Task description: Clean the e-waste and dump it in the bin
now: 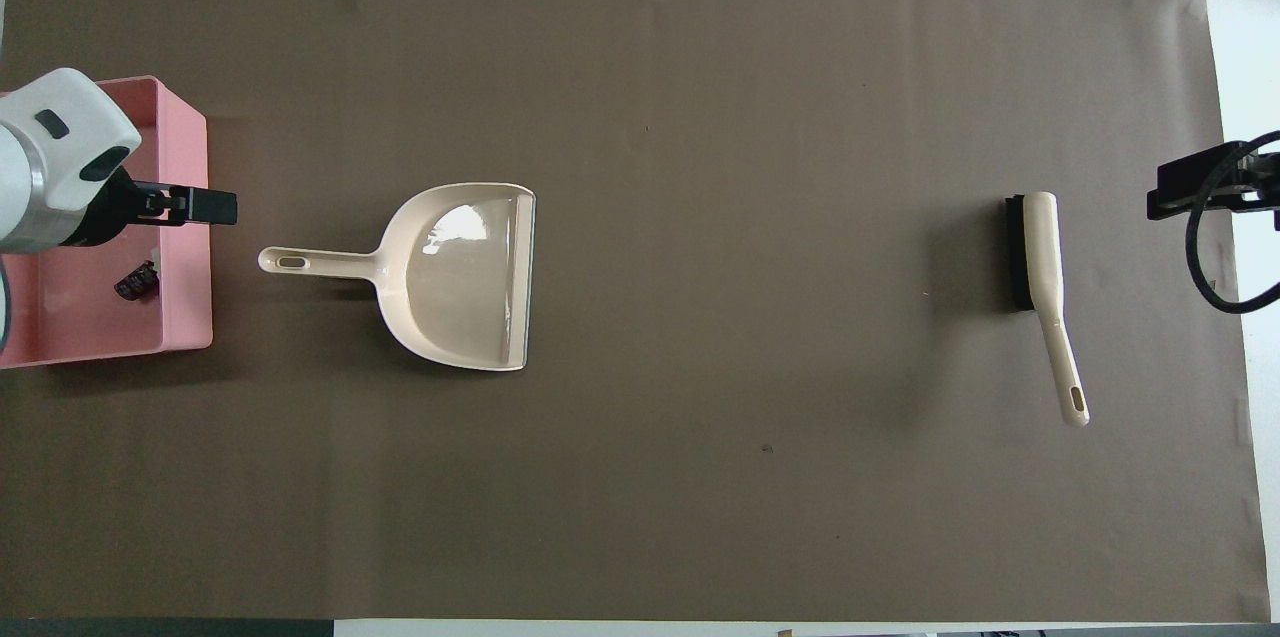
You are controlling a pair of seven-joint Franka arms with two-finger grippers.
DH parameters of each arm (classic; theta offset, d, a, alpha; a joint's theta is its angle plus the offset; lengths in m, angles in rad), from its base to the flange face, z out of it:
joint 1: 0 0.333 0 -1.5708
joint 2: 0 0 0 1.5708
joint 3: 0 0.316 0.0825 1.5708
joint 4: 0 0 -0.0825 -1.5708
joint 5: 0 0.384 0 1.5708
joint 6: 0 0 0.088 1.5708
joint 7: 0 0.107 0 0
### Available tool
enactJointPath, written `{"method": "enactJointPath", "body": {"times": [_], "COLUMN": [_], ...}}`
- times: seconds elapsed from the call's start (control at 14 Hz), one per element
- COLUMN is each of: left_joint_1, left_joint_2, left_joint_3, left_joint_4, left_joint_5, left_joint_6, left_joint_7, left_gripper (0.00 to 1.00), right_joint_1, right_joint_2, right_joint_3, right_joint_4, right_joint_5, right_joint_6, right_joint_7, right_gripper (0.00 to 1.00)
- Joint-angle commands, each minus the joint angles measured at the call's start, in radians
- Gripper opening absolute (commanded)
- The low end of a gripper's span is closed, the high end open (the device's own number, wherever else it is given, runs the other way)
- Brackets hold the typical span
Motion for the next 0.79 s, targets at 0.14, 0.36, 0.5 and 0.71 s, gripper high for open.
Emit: {"method": "enactJointPath", "body": {"times": [0.14, 0.36, 0.5, 0.71], "left_joint_1": [0.004, 0.019, 0.048, 0.056], "left_joint_2": [0.119, 0.064, 0.041, 0.027], "left_joint_3": [0.008, 0.012, 0.013, 0.014], "left_joint_4": [0.367, 0.314, 0.269, 0.238], "left_joint_5": [-0.004, -0.016, -0.04, -0.041], "left_joint_6": [-0.378, -0.453, -0.455, -0.449], "left_joint_7": [-0.013, -0.01, -0.007, 0.011], "left_gripper": [0.98, 0.98, 0.98, 0.98], "right_joint_1": [-0.007, -0.007, -0.007, -0.007], "right_joint_2": [-0.012, -0.012, -0.012, -0.012], "right_joint_3": [0.004, 0.004, 0.004, 0.004], "right_joint_4": [-0.014, -0.014, -0.014, -0.014], "right_joint_5": [0.016, 0.016, 0.016, 0.016], "right_joint_6": [0.003, 0.003, 0.003, 0.003], "right_joint_7": [0.007, 0.007, 0.006, 0.007], "right_gripper": [0.99, 0.99, 0.99, 0.99]}}
